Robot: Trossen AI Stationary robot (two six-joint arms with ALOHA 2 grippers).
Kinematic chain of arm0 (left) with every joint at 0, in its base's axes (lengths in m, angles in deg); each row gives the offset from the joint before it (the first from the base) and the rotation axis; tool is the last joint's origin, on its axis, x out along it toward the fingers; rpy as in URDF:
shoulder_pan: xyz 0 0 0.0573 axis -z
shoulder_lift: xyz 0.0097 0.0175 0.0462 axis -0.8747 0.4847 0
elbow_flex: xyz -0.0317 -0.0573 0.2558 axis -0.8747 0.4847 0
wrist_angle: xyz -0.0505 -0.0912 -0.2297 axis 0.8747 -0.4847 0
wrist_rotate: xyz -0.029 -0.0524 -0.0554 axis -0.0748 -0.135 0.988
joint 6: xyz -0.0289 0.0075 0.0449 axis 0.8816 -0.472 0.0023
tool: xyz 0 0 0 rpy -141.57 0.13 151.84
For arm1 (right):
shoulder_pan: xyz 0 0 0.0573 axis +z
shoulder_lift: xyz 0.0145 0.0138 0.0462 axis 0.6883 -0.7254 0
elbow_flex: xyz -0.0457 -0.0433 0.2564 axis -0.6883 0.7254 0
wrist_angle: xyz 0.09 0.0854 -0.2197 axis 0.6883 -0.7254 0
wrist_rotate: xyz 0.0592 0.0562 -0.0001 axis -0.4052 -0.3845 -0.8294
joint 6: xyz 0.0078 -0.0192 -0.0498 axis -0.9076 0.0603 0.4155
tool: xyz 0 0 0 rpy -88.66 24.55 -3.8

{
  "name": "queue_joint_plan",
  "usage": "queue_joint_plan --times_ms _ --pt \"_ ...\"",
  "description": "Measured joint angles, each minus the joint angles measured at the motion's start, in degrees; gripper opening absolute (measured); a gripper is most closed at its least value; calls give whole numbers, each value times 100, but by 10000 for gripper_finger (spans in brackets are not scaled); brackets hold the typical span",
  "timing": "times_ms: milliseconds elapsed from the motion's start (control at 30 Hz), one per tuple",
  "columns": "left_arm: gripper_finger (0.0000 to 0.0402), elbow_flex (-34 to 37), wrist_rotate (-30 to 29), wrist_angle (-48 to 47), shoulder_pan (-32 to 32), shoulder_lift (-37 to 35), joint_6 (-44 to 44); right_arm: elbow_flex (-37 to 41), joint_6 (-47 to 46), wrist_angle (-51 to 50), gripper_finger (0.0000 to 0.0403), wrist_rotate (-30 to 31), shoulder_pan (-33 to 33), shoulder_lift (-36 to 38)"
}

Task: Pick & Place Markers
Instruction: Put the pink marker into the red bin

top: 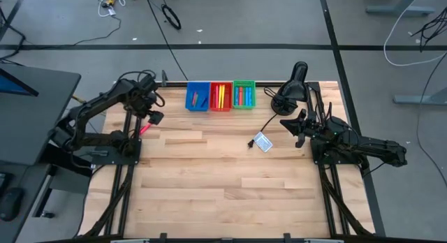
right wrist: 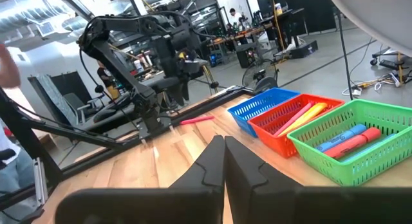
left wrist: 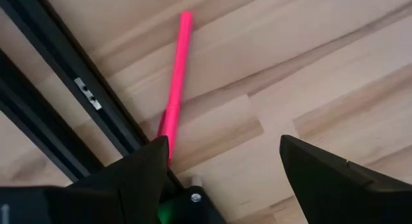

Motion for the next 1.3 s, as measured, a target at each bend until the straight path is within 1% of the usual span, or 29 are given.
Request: queue_joint_plan --times_ms 200,500,700,967,1167,1300 --pt "300 115 -2 133 -114 313 -46 -2 0 1 11 -1 -1 -2" --pt "300 126 -76 425 -245 1208 32 -1 0 2 11 0 0 -1" --pt "300 126 -88 675 -292 1643 47 -2 0 1 11 -1 -2 -2" --pt "300 227 -161 949 -293 1990 179 -2 0 2 11 -2 0 -2" --pt "300 314 37 1130 -293 2234 576 -2 0 1 11 -1 -1 -2" --pt "300 320 46 1139 -293 2363 624 -2 0 0 11 -1 -1 -1"
